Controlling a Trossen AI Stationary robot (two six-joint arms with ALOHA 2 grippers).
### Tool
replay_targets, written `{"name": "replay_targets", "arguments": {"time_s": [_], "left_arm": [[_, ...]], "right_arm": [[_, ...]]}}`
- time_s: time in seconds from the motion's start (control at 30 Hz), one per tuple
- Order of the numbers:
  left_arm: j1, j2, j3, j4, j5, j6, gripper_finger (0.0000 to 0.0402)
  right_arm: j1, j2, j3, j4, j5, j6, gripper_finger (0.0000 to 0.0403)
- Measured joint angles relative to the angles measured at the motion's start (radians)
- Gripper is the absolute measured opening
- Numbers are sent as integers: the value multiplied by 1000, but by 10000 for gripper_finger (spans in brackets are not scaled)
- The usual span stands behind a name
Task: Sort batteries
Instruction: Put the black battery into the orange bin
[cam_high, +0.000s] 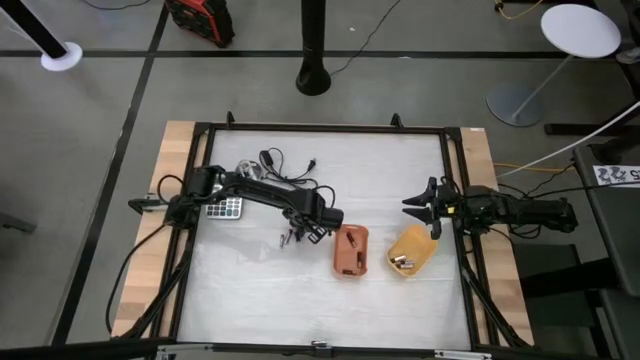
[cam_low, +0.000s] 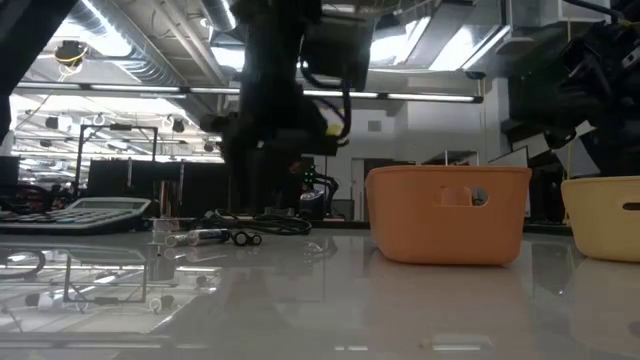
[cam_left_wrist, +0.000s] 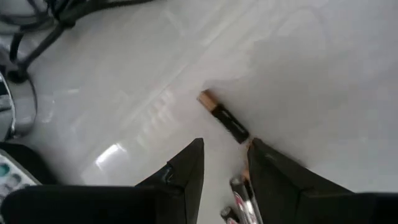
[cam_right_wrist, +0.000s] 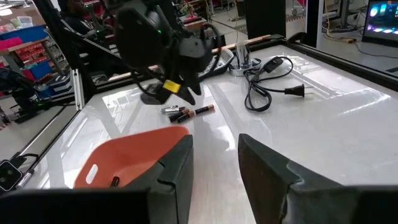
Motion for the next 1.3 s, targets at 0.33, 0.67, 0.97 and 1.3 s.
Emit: {"name": "replay_targets", "arguments": {"time_s": [0.33, 0.67, 0.97, 1.3], "left_arm": [[44, 0, -78, 133, 10, -59, 113], [47, -1, -105, 147, 29, -110, 113], [47, -1, -105, 147, 45, 10, 106], [61, -1, -105, 208, 65, 225, 36]], "right_arm": [[0, 0, -2, -2, 0, 0, 122], [0, 0, -3, -3, 0, -1, 122], [0, 0, -3, -3, 0, -1, 122], [0, 0, -3, -3, 0, -1, 122]]}}
